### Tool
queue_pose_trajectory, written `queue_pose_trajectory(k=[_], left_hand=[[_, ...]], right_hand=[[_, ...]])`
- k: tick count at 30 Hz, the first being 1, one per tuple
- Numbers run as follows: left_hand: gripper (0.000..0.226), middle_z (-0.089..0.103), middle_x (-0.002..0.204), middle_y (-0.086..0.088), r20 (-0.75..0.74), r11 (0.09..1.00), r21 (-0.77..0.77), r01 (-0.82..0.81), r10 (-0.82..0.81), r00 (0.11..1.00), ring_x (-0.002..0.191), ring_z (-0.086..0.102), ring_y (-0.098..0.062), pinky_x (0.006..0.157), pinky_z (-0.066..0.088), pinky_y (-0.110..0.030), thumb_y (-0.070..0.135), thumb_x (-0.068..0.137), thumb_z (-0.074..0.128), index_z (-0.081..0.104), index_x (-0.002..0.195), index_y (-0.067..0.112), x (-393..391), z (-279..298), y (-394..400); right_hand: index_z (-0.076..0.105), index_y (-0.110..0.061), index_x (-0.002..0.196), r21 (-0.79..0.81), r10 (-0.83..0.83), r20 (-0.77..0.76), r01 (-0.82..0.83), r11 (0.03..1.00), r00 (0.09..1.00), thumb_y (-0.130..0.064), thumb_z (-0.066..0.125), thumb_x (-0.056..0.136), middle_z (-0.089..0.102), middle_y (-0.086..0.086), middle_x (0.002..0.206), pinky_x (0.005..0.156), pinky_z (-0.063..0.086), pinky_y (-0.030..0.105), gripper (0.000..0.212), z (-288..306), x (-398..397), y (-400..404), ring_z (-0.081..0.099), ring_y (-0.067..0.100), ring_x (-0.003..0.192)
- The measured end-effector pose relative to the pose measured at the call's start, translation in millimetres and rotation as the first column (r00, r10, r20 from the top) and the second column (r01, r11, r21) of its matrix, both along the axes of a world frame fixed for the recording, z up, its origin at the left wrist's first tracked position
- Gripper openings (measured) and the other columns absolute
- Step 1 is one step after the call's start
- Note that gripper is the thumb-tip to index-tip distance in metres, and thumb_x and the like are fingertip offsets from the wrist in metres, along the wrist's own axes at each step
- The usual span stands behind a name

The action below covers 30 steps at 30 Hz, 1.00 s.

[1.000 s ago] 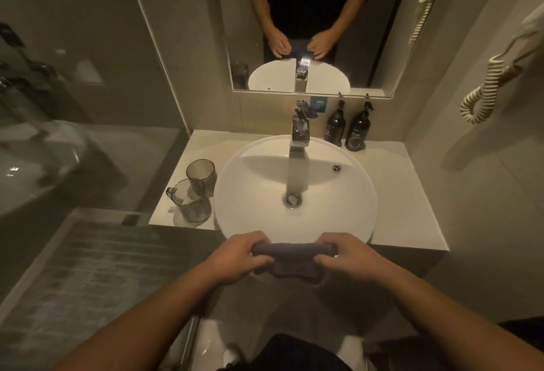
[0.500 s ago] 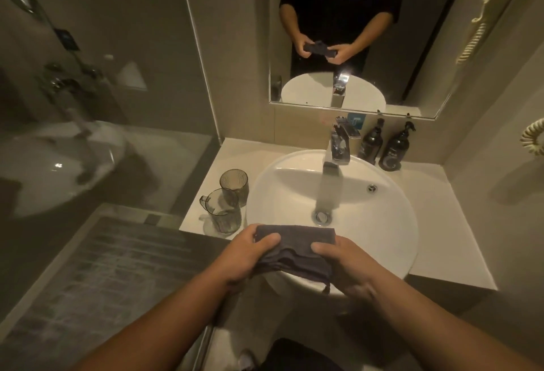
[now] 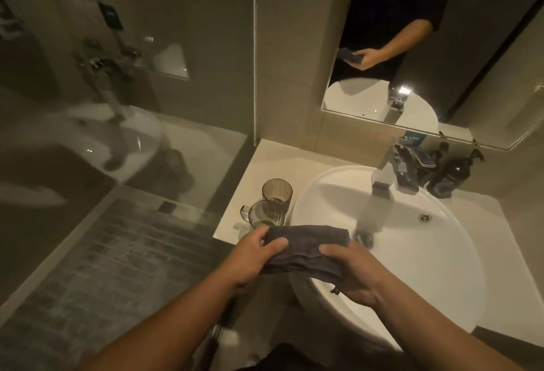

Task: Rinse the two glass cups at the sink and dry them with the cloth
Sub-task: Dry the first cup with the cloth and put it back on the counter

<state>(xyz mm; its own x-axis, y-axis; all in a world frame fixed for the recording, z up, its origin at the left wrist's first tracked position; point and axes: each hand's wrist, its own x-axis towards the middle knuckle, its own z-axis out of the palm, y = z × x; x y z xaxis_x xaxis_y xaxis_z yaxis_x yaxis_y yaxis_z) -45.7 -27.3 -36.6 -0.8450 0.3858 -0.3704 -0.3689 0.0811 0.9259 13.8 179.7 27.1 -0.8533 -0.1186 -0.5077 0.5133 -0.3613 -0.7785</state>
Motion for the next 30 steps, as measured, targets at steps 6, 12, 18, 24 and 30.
queue_pose_trajectory(k=[6,12,18,24,30], left_hand=[[0.008,0.056,0.087,-0.006,0.041,0.908,-0.092,-0.409,0.413,0.91,0.064,0.049,-0.012,0.047,0.04,-0.018,0.013,0.1,0.052,0.06,0.098,0.012,-49,-16,-32],[0.041,0.047,0.139,0.001,-0.184,0.892,-0.422,-0.165,0.094,0.978,0.105,0.062,-0.022,0.086,0.05,-0.033,0.028,0.101,0.054,0.049,0.142,0.021,-91,-32,-36],[0.016,0.067,0.11,-0.004,-0.246,0.9,-0.43,-0.063,-0.05,0.968,0.102,0.06,-0.02,0.091,0.045,-0.03,0.017,0.1,0.056,0.068,0.108,0.012,-98,-44,-36],[0.026,0.066,0.085,-0.002,-0.176,0.881,-0.472,0.022,-0.118,0.977,0.078,0.058,-0.016,0.075,0.052,-0.033,0.03,0.096,0.058,0.057,0.071,0.031,-88,-50,-45],[0.032,0.056,0.072,0.003,-0.144,0.908,-0.419,-0.024,-0.041,0.989,0.072,0.063,-0.022,0.081,0.054,-0.043,0.038,0.099,0.051,0.047,0.072,0.024,-68,-33,-39]], right_hand=[[0.066,-0.002,0.107,0.29,0.157,-0.21,-0.092,0.953,0.965,0.001,0.058,0.073,0.068,0.026,0.102,0.084,0.053,0.042,0.035,28,-55,-5,0.067,0.037,0.095],[0.066,-0.018,0.101,0.869,0.593,-0.174,-0.16,0.468,0.786,-0.01,0.056,0.076,0.069,-0.007,0.086,0.062,0.05,0.016,0.028,61,-110,-33,0.065,0.008,0.077],[0.058,-0.015,0.113,0.929,0.854,0.37,-0.116,-0.352,0.367,-0.018,0.059,0.083,0.066,0.011,0.101,0.069,0.043,0.032,0.03,5,-138,-67,0.061,0.032,0.091],[0.06,-0.016,0.108,0.827,0.773,0.54,-0.042,-0.56,0.332,-0.028,0.055,0.088,0.065,0.006,0.094,0.06,0.042,0.032,0.024,-34,-145,-83,0.058,0.027,0.077],[0.055,-0.015,0.1,0.898,0.834,0.423,-0.283,-0.336,0.355,-0.019,0.055,0.086,0.064,0.007,0.097,0.07,0.045,0.032,0.015,-27,-143,-76,0.058,0.025,0.085]])
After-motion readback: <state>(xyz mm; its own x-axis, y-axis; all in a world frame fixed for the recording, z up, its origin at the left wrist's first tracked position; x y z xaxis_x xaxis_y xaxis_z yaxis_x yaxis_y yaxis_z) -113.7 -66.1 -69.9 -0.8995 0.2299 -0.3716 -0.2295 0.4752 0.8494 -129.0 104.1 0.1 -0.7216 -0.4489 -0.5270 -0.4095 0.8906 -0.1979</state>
